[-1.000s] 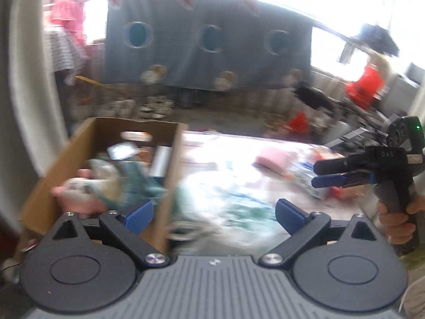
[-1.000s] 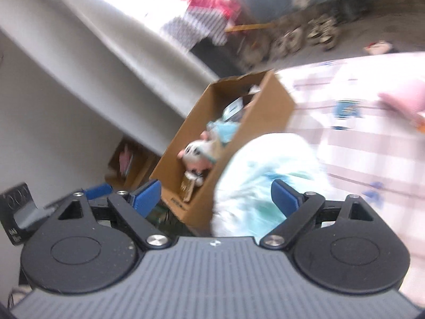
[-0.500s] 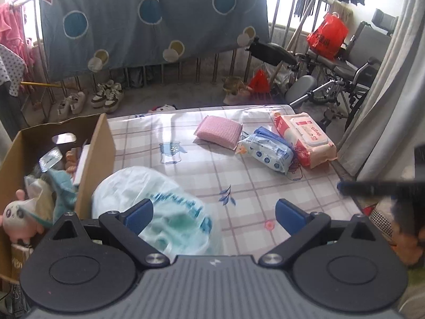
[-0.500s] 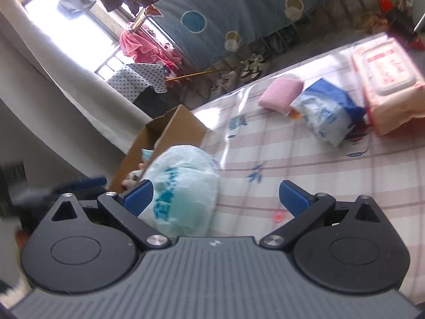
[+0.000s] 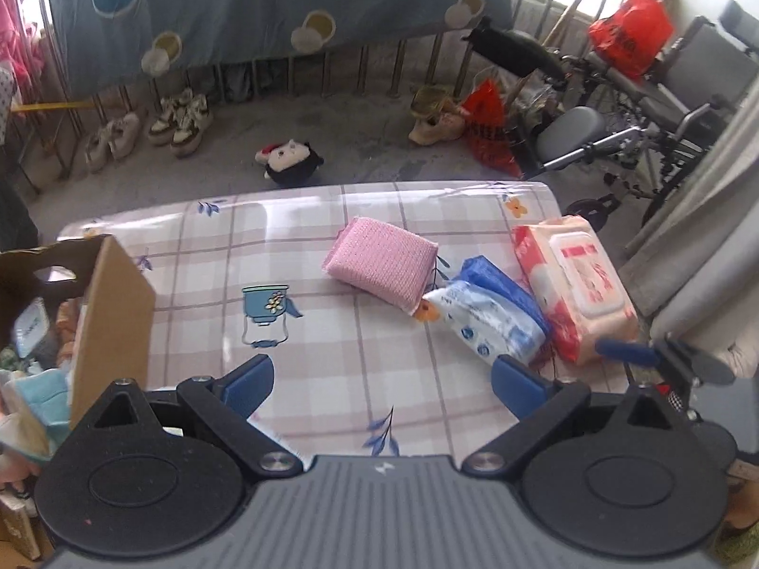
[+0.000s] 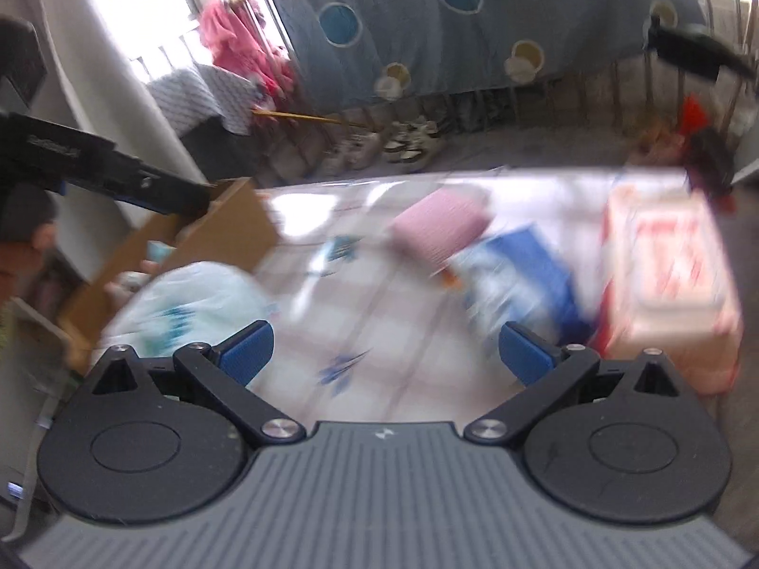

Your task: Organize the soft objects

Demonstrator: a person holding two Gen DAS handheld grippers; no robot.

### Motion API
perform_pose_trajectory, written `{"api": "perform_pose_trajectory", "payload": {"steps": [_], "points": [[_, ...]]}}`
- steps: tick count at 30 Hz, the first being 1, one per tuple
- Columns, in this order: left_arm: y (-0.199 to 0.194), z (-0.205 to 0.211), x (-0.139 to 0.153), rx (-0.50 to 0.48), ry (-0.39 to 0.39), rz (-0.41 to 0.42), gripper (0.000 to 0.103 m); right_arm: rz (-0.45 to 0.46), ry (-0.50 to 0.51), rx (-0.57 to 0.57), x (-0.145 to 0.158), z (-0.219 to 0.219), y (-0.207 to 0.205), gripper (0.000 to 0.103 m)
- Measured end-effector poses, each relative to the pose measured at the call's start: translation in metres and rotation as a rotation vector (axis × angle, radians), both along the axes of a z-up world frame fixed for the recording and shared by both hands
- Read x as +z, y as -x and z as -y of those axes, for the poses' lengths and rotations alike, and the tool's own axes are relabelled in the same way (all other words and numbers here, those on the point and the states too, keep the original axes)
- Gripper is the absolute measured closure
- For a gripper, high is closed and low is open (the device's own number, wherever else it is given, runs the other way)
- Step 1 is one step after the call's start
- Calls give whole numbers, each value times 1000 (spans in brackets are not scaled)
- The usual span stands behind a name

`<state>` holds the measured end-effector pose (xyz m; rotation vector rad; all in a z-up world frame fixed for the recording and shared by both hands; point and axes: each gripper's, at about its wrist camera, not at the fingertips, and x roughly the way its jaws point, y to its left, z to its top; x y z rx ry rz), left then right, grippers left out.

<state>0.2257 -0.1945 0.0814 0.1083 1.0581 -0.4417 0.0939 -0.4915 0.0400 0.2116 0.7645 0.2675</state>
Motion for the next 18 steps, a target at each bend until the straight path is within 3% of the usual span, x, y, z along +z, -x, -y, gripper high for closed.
{"api": "perform_pose_trajectory", "payload": {"steps": [4, 10, 14, 16, 18], "points": [[-31, 9, -20, 65, 19, -74, 5, -64, 109, 46, -16, 4, -60, 1], [-52, 10, -46, 102, 17, -135, 8, -212, 334, 144, -68, -12, -132, 1], [-53, 3, -49, 123, 6, -137, 10, -282, 343, 131, -94, -14, -154, 6], [-52, -3, -45, 132, 15, -133, 10, -286, 331, 108, -96, -11, -155, 21], [-48, -9, -40, 132, 29, -117, 10, -314, 258, 99, -94, -9, -154, 26]]}}
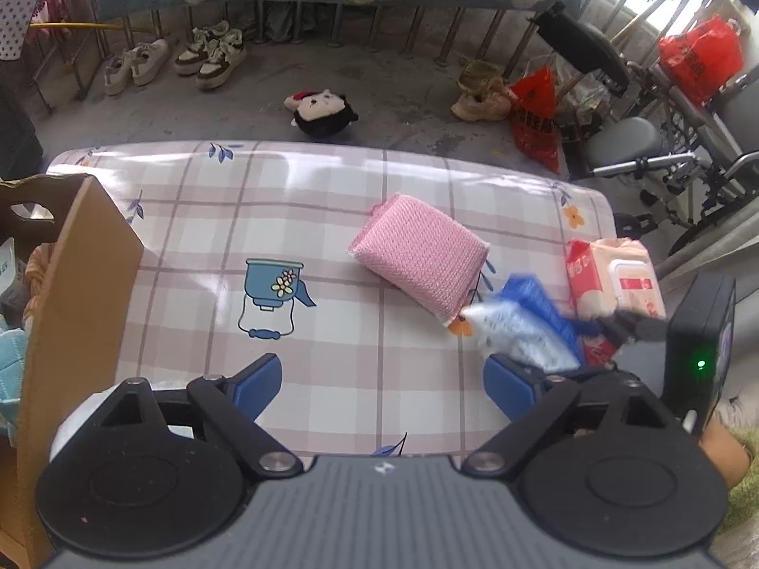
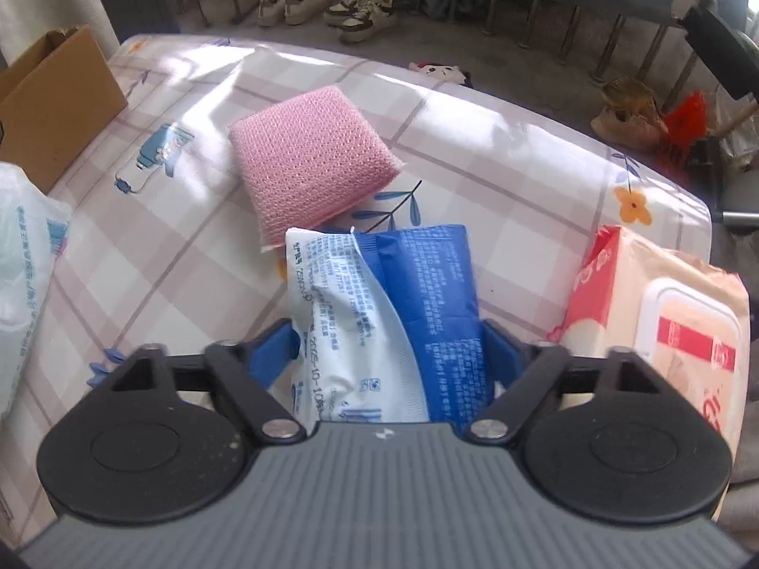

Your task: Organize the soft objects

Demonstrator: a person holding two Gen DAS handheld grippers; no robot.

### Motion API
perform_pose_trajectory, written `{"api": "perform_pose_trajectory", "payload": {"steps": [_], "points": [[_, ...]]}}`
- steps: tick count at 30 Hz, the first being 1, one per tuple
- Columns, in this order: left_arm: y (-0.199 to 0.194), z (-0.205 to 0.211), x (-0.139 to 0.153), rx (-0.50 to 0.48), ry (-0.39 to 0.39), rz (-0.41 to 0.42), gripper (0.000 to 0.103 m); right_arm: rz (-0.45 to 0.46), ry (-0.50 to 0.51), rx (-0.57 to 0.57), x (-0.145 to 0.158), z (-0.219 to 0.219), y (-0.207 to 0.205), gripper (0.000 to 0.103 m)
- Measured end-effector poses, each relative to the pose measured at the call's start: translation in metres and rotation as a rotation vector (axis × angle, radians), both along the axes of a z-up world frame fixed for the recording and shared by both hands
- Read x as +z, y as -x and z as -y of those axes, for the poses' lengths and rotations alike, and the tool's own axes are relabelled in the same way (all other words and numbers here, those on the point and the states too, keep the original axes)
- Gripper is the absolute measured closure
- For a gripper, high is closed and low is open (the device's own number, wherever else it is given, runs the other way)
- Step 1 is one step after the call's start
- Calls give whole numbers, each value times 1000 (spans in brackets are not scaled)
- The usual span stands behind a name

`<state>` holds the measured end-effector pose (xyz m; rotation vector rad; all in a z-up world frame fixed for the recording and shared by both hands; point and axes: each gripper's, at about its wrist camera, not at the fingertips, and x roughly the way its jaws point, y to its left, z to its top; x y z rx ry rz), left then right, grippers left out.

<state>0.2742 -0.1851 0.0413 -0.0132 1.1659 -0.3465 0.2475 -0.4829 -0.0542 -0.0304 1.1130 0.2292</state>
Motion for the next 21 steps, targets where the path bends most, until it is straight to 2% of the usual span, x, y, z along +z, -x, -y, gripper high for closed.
{"api": "perform_pose_trajectory", "payload": {"steps": [2, 7, 9, 11, 12, 14, 18, 21], "points": [[2, -5, 5, 1, 6, 18, 10, -42, -87, -19, -1, -2, 7, 26], [4, -17, 9, 2, 23, 38, 10, -152, -290, 96, 1, -37, 33, 23], [3, -24, 10, 15, 34, 34, 10, -132, -359, 146, 11, -42, 30, 18], [2, -31, 11, 30, 44, 34, 10, -34, -340, 138, 28, -39, 21, 4], [2, -35, 12, 39, 47, 36, 10, 20, -316, 130, 35, -37, 14, 1], [1, -42, 14, 56, 52, 38, 9, 86, -237, 116, 37, -36, -10, 1], [0, -57, 19, 101, 67, 34, 9, 117, -101, 117, 11, -45, -63, 1], [-1, -65, 22, 128, 70, 30, 8, 117, -24, 176, -13, -57, -94, 1]]}}
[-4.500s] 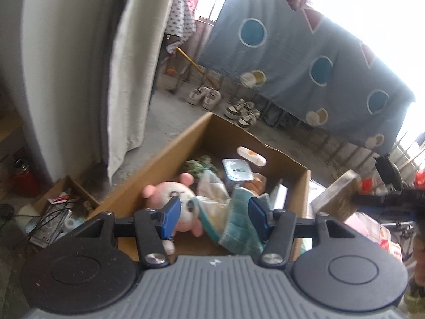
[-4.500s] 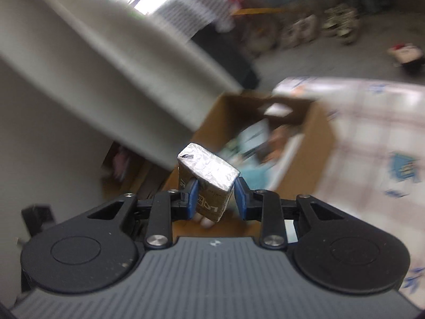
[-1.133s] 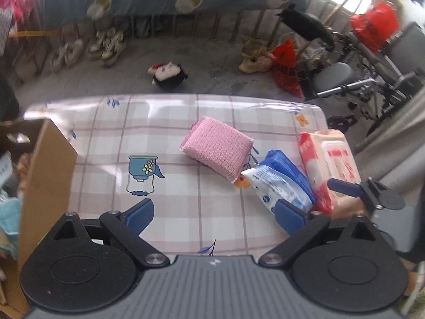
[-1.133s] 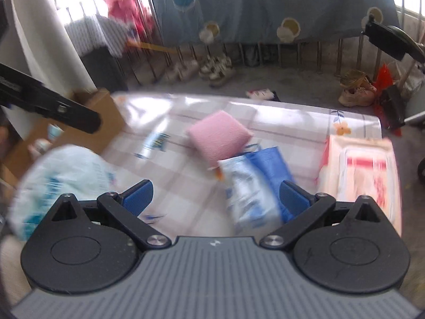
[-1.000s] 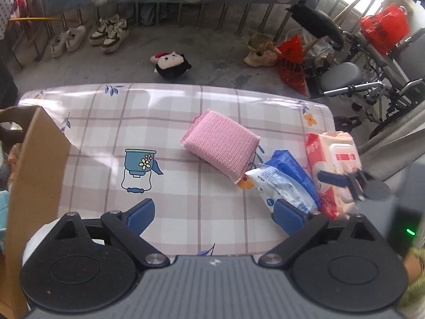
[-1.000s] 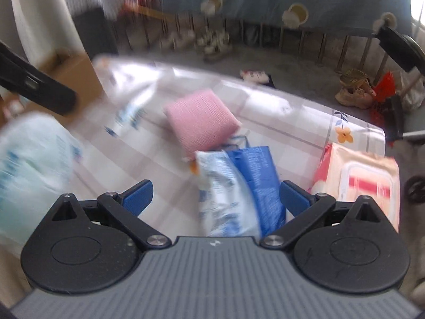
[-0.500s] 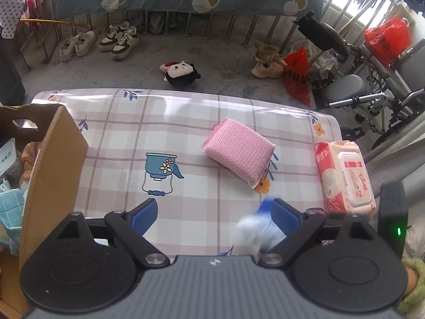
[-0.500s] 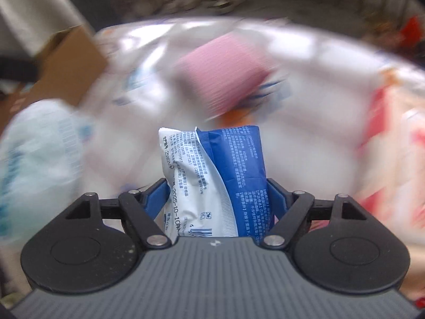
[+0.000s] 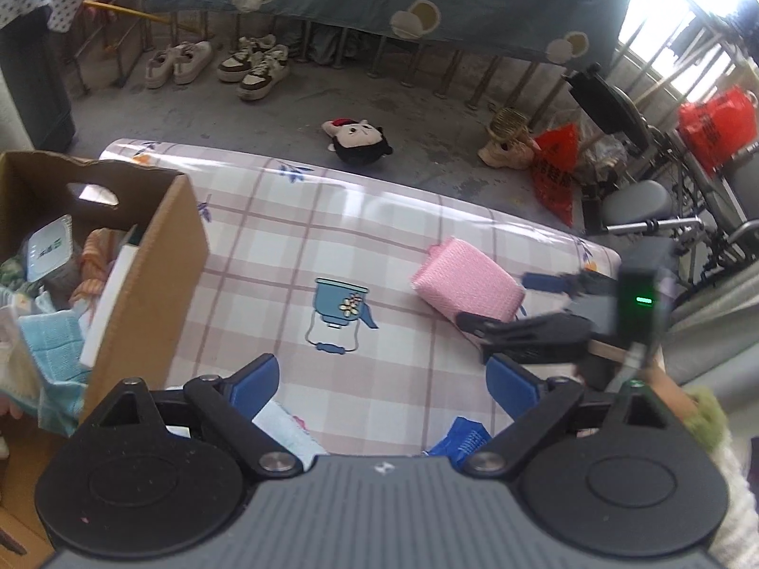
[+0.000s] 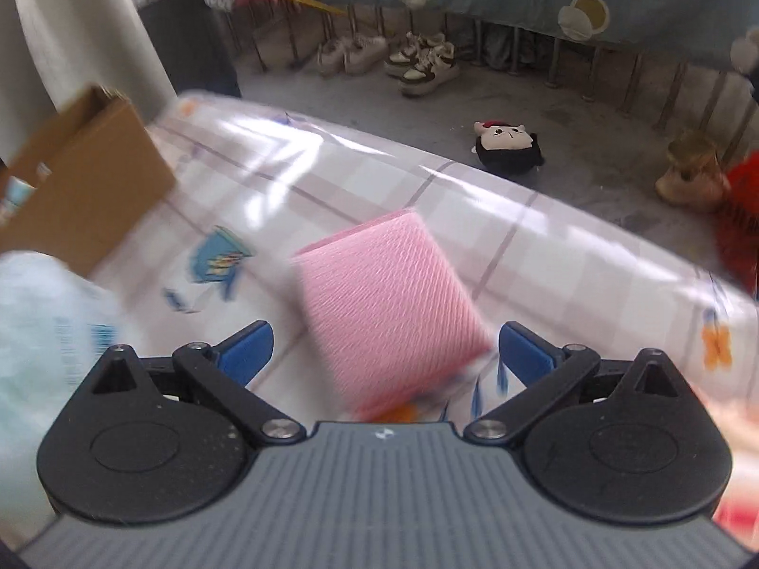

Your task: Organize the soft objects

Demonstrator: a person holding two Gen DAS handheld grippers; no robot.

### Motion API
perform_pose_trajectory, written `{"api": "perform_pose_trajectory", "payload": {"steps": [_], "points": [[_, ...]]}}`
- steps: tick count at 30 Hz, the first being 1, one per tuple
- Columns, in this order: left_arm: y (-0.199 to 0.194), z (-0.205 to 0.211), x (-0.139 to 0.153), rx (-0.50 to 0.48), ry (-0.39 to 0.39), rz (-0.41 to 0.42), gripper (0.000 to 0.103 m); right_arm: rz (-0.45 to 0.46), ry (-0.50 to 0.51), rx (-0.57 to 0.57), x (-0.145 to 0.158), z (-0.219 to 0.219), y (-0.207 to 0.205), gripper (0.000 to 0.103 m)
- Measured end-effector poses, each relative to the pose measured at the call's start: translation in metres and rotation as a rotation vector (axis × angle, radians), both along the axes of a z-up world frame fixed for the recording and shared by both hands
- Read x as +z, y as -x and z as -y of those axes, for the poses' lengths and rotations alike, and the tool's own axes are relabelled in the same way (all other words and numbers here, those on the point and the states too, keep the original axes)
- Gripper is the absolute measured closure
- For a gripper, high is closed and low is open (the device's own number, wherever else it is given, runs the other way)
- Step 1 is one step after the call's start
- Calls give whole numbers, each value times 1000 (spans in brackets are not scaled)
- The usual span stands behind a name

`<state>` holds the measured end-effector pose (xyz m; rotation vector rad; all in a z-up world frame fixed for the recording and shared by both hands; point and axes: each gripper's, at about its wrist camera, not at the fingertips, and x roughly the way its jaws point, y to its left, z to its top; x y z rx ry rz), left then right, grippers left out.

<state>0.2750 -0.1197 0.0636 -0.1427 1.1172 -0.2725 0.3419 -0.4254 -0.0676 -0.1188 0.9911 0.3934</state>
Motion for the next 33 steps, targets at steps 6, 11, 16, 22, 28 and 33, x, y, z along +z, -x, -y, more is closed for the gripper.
{"api": "perform_pose_trajectory", "payload": {"steps": [6, 11, 16, 22, 28, 33], "points": [[6, -12, 7, 26, 10, 11, 7, -1, 63, 50, -33, -22, -16, 1], [17, -15, 11, 26, 35, 9, 7, -52, 38, 7, -22, -10, 5, 20], [47, -17, 22, 17, 92, 24, 7, -111, -28, -97, -5, 28, 52, 21], [112, -13, 36, -52, 124, 63, 7, -124, -304, -203, 22, 71, 138, 21], [179, 11, 23, -141, 154, 65, 7, -140, -436, -248, 13, 86, 193, 21], [213, 46, -1, -224, 169, 90, 8, -102, -478, -275, 10, 96, 208, 21]]}}
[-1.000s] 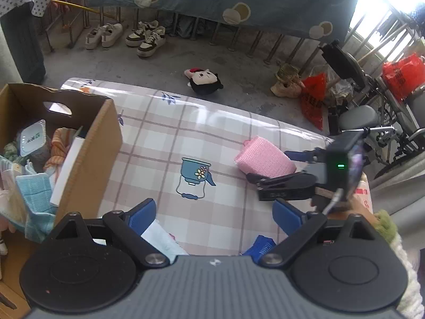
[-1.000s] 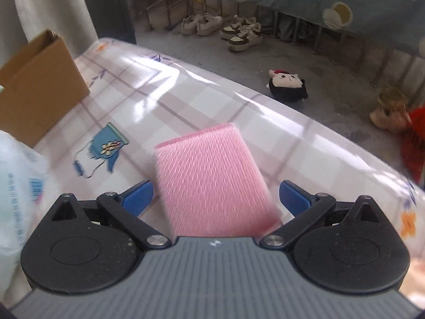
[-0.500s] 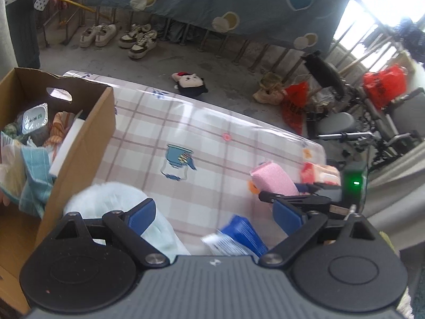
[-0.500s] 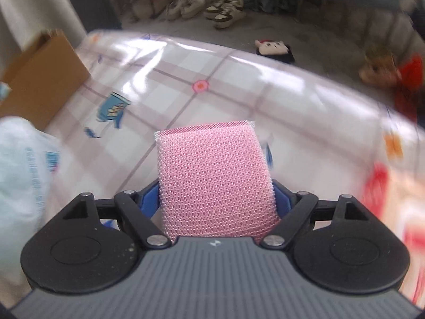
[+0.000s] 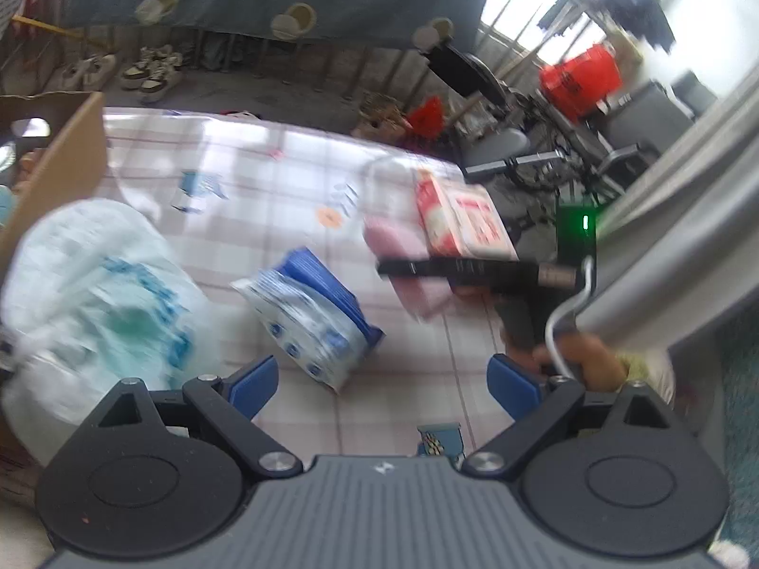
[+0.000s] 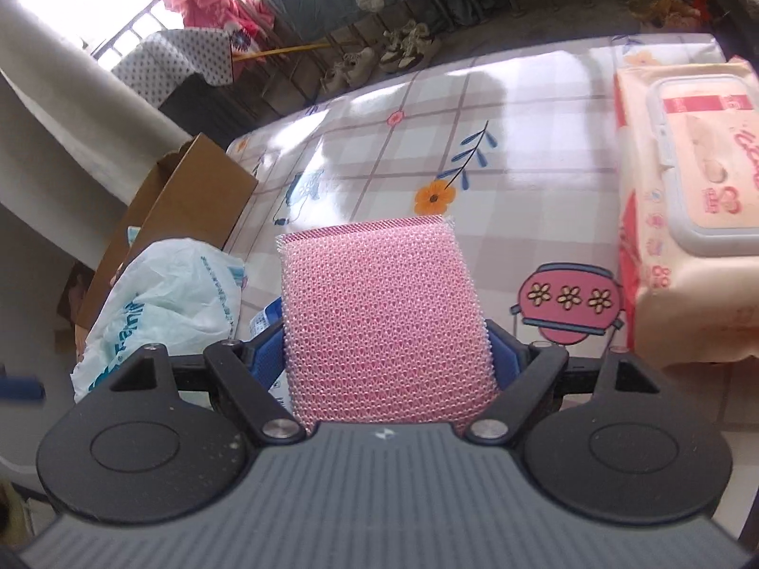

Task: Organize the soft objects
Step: 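Grasp the blue-and-white wipes pack with the left tool while the right tool holds the sponge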

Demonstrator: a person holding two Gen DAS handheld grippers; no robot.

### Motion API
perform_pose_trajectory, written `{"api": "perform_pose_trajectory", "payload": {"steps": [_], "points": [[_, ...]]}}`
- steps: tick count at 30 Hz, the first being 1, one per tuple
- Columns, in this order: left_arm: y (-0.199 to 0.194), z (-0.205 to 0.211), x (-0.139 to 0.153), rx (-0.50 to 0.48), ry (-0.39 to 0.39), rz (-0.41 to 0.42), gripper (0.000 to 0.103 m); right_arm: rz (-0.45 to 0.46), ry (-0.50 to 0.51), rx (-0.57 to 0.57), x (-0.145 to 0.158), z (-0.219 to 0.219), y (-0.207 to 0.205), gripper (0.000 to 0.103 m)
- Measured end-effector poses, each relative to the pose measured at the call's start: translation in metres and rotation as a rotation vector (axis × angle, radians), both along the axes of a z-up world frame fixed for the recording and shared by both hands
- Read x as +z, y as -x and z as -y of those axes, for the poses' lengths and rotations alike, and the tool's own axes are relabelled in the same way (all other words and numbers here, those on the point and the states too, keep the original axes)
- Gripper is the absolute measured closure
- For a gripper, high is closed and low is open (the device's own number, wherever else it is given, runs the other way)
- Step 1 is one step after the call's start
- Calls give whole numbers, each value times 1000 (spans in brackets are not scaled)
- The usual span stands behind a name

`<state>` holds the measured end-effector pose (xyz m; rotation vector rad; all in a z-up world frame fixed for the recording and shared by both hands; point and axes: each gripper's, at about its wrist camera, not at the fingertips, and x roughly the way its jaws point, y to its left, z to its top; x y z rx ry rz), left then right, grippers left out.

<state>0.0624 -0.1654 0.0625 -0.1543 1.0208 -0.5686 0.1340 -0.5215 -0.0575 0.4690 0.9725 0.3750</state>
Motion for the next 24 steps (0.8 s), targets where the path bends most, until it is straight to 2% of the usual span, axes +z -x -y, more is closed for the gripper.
{"api": "perform_pose_trajectory", "payload": {"steps": [4, 7, 9, 14, 20, 24], "points": [[7, 29, -23, -21, -37, 31, 8, 53, -133, -45, 0, 16, 8, 21], [-2, 45, -38, -25, -42, 2, 9, 71, -263, -109, -5, 32, 12, 21], [-11, 50, -44, -5, -46, -8, 10, 84, -308, -146, -6, 40, 15, 21], [-37, 49, -59, 83, -48, -47, 10, 139, -241, -205, -3, 56, 29, 20], [-74, 52, -82, 209, -85, -126, 10, 131, -121, -157, -18, 44, 39, 20], [-95, 52, -100, 287, -118, -182, 10, 125, -131, -157, -23, 47, 39, 20]]}}
